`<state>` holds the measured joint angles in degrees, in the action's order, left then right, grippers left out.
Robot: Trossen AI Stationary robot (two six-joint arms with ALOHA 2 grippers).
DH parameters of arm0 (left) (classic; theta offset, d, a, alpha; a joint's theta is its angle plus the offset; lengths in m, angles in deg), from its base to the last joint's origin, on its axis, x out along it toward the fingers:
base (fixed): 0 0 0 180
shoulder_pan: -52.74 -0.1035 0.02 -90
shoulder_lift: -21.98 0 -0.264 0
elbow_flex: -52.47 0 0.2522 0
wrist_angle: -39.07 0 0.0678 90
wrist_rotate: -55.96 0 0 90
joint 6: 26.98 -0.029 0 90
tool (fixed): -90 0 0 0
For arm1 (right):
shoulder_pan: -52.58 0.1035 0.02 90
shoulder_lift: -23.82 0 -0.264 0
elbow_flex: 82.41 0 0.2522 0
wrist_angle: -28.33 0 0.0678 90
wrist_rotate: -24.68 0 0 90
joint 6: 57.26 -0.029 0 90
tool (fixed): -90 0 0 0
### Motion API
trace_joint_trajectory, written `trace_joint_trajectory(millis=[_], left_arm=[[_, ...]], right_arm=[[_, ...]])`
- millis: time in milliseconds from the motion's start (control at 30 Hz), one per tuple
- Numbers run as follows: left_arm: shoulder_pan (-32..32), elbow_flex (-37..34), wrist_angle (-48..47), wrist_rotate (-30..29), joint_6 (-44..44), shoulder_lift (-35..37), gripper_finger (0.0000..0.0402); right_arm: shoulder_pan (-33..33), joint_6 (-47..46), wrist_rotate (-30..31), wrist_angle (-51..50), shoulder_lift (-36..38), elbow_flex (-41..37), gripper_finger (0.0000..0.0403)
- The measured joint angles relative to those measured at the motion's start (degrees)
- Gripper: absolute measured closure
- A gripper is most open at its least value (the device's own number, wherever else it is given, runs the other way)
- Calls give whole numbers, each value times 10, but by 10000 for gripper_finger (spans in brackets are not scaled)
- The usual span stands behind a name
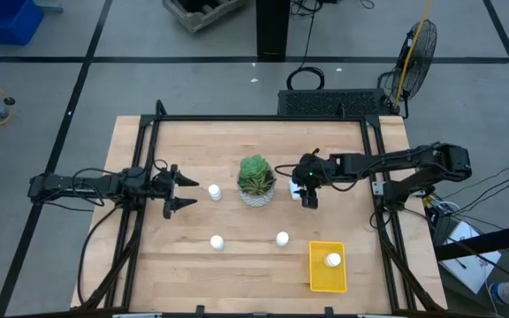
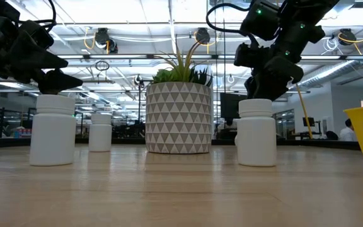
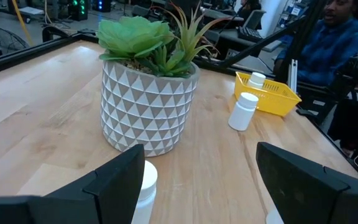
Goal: Pick and place pill bottles into a basket
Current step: Put the white pill bottle into the bin
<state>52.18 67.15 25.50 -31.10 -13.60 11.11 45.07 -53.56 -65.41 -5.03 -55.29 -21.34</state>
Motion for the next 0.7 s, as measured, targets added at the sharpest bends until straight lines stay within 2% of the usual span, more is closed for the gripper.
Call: trace_joint_trajectory(millis=[267, 500, 633, 700], left_arm=[[0, 0, 0, 0, 2, 0, 91], [0, 0, 0, 0, 3, 0, 92], [0, 0, 0, 0, 6, 0, 91], [0, 0, 0, 0, 6, 0, 91]], right_arm=[[0, 8, 0, -3, 0, 0, 176], [-8, 85, -31, -45, 0, 11, 177], [-7, 91, 14, -65, 1, 46, 176], [-7, 65, 38, -62, 5, 59, 176]])
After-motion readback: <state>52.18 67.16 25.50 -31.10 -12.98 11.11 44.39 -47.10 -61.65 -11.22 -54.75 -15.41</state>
